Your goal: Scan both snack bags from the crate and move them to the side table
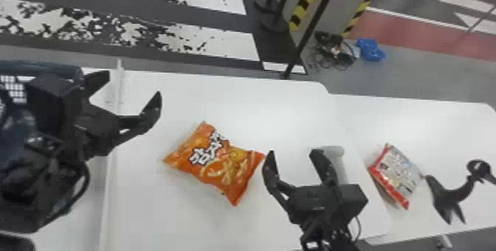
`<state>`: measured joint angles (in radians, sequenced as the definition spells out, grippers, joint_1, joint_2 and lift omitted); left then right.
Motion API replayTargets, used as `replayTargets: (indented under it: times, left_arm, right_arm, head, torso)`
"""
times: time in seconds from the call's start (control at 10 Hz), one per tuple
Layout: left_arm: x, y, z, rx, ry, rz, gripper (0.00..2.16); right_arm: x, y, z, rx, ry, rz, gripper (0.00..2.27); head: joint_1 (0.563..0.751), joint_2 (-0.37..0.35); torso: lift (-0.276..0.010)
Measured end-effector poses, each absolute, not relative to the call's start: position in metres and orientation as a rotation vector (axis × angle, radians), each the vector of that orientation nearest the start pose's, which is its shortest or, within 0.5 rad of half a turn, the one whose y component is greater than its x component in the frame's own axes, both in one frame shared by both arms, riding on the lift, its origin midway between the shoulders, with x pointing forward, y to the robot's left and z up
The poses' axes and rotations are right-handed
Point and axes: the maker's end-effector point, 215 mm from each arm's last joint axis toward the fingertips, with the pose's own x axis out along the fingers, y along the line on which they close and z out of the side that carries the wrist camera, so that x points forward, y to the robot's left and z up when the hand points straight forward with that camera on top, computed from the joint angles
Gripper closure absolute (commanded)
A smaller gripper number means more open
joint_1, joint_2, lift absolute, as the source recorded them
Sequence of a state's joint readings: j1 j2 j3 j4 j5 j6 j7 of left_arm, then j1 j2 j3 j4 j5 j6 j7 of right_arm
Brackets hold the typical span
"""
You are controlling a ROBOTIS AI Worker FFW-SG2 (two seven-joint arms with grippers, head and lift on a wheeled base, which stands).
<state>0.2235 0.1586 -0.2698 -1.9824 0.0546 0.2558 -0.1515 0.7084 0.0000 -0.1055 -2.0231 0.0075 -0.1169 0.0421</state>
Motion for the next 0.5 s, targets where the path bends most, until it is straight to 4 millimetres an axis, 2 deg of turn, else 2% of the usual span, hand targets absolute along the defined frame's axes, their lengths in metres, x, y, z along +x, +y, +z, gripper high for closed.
replayTargets:
  times: [0.1, 0.2, 0.4, 0.5]
  left_arm:
    - [0.486, 0.101, -0.315, 0.044, 0.014, -0.405, 0.09]
    - [0.475, 0.127, -0.307, 0.052, -0.025, -0.369, 0.09]
    - [0.449, 0.164, -0.300, 0.068, -0.087, -0.325, 0.09]
    - [0.436, 0.179, -0.304, 0.073, -0.086, -0.306, 0.09]
  right_arm:
    - [0.377, -0.278, -0.406, -0.021, 0.185, -0.033, 0.08]
    - [0.385, -0.283, -0.410, 0.030, 0.224, -0.024, 0.10]
    - [0.395, -0.294, -0.417, 0.099, 0.308, -0.017, 0.13]
    - [0.395, -0.297, -0.427, 0.133, 0.375, 0.006, 0.15]
  head:
    - [0.695, -0.243]
    - [0.695, -0.214]
    - [0.695, -0.175]
    - [0.695, -0.161]
  torso:
    - [-0.075]
    - [-0.075]
    - [-0.075]
    - [-0.075]
